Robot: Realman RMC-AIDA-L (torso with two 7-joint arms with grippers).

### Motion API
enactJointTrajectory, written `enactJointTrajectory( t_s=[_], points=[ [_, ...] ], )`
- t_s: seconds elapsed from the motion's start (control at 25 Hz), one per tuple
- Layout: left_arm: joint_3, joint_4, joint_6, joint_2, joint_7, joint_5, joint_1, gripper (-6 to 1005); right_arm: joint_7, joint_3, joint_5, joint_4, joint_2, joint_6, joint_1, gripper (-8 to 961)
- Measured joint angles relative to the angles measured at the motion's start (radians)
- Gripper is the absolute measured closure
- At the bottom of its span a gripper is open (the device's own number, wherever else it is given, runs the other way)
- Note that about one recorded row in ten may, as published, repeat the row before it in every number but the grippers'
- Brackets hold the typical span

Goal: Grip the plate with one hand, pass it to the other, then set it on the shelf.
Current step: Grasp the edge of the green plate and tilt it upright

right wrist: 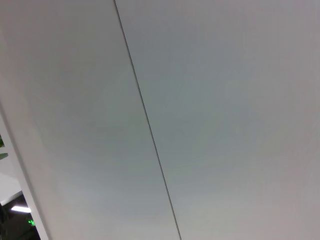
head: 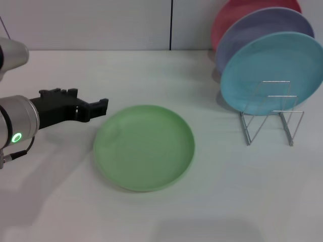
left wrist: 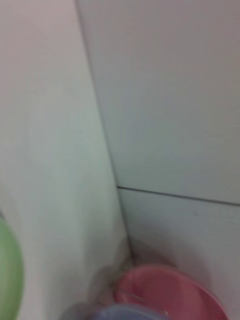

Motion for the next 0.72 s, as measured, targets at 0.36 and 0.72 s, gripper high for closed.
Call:
enactJointTrajectory(
  t_s=[0.36, 0.72],
  points=[
    [0.001, 0.041, -0.108, -0.002, -0.068, 0.065, -0.039, 220, 0.001, 0.0, -0.012, 0.0, 0.002, 0.0, 0.0, 189],
    [0.003, 0.12, -0.134, -0.001, -0.085, 0.073, -0.08, 221, 0.001, 0.0, -0.012, -0.001, 0.001, 0.0, 0.002, 188]
  ],
)
